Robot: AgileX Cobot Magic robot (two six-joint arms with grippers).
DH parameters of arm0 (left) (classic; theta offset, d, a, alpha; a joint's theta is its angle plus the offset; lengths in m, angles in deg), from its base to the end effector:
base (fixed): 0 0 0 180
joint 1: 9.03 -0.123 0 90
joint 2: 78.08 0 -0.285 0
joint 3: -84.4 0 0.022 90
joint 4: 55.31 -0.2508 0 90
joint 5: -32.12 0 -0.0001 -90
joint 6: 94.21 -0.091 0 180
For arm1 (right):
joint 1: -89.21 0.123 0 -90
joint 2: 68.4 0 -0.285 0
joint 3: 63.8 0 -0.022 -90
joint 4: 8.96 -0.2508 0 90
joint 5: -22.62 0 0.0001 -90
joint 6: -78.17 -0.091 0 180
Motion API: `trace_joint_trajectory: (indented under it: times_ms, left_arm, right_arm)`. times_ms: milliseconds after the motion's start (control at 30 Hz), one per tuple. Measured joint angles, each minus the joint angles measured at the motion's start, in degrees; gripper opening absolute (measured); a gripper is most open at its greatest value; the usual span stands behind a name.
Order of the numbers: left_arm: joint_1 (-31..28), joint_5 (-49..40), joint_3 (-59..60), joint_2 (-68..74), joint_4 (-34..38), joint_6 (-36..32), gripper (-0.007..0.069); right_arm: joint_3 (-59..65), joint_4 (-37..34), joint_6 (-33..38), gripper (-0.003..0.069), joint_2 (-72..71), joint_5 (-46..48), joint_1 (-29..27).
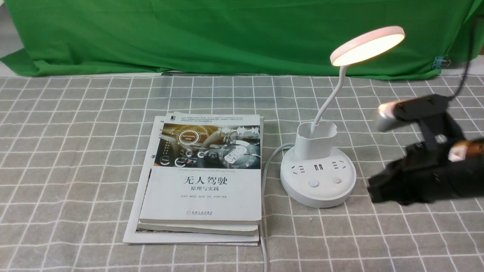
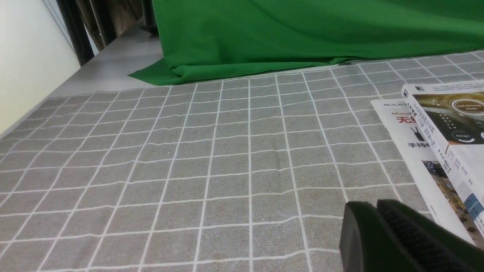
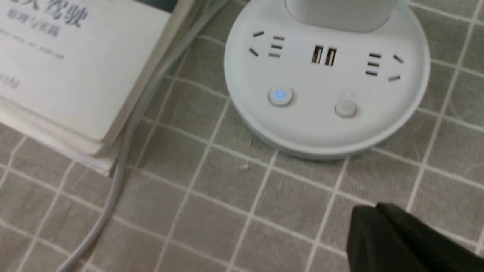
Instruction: Turn on the desk lamp on the grey coffee tablecloth with your hand.
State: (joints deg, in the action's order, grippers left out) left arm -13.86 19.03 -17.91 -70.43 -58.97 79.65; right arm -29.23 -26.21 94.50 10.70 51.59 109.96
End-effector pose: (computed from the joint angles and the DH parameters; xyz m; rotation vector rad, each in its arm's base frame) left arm 0.0554 0.0060 0.1898 0.0625 1.7204 0.2003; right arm 0.2203 0.0975 0.2517 -0.5331 2.4278 0.3244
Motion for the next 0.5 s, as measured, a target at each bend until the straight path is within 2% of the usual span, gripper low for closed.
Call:
trace_joint_trajectory:
  times_ms: [200,500]
  left_arm:
    - [0.0,0.0,0.0,0.0,0.0,0.0,0.0019]
    - [0.0,0.0,0.0,0.0,0.0,0.0,0.0019]
  right_arm:
    - [10.47,0.06,-1.63,0.0034,-15.44,-1.16,0.02]
    - [17.47,0.17,-2.81,0.0065,-29.42,-0.74,0.02]
